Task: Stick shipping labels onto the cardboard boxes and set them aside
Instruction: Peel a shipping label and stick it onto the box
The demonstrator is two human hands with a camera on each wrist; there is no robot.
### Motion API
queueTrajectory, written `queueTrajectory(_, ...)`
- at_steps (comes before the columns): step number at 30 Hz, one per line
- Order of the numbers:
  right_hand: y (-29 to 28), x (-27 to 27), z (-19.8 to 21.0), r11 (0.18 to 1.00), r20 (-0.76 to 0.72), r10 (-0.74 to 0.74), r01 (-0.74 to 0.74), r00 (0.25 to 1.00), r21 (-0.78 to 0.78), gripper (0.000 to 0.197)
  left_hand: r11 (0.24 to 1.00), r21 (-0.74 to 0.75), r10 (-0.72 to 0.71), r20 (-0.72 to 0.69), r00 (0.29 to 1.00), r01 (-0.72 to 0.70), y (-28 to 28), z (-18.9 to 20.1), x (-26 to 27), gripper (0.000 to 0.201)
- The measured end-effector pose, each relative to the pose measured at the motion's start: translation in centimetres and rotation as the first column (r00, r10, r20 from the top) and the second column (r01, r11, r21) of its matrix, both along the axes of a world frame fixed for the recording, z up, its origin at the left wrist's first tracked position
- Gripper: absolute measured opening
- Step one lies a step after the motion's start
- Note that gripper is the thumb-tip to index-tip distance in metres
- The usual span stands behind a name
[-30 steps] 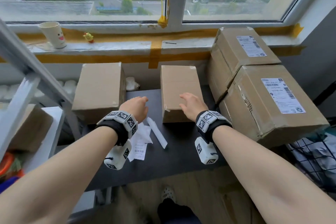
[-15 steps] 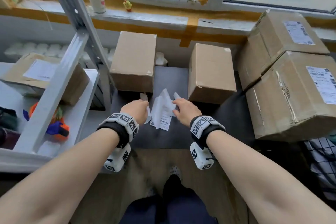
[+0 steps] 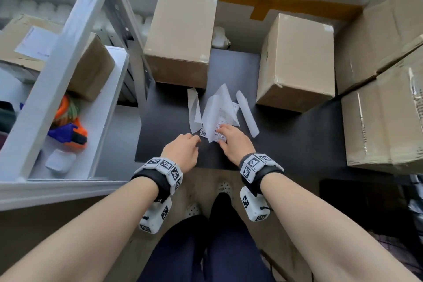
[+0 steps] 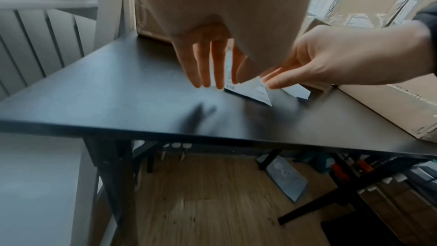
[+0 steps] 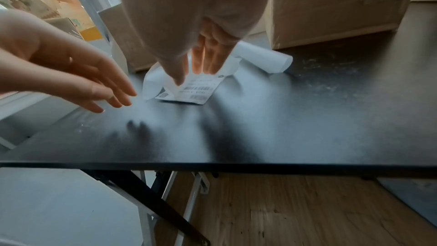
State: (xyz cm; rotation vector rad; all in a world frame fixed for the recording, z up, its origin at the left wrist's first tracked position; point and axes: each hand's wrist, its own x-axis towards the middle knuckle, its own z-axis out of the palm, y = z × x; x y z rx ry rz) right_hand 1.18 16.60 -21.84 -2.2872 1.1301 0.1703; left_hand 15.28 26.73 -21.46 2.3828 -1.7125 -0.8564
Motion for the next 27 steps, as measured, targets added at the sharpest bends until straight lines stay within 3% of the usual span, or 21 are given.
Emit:
queueTrajectory(5,0.0,0.3,-1.1,0.998,0.036,-0.030,0.032,0.999,-0.051,0.042,0.997,-0.031,-0.073,-0.095,0.993,0.070,0.5,-0.8,-0.9,0.041)
queueTrajectory(12,-0.7,0.1,-2.5,1.000,-0.012,-0.022,0.021,1.000,-0.013,0.062,0.997,0.027,-0.064,-0.056,0.996,0.066,-0.3,-1.3,-1.4,0.056)
queueTrajectory(18,-1.0,0.0,-2.3,0.995,-0.012,0.031,-0.032,0.999,-0.092,0.046,0.998,0.058,0.015,-0.062,0.998,-0.012,-1.4,-1.3,-1.1,0.056)
queueTrajectory(23,-1.2,-0.8,-2.1,0.996,-0.063,0.074,-0.077,0.995,-0.054,0.064,0.997,0.071,0.044,-0.040,0.998,-0.041,-1.9,-1.4,-1.2,0.056)
queueTrajectory(27,-1.1,-0.7,-2.2,0.993,-0.050,0.068,-0.072,0.996,-0.092,0.054,0.994,0.087,0.071,-0.027,0.997,-0.069,-2.3,-1.7,-1.4,0.057)
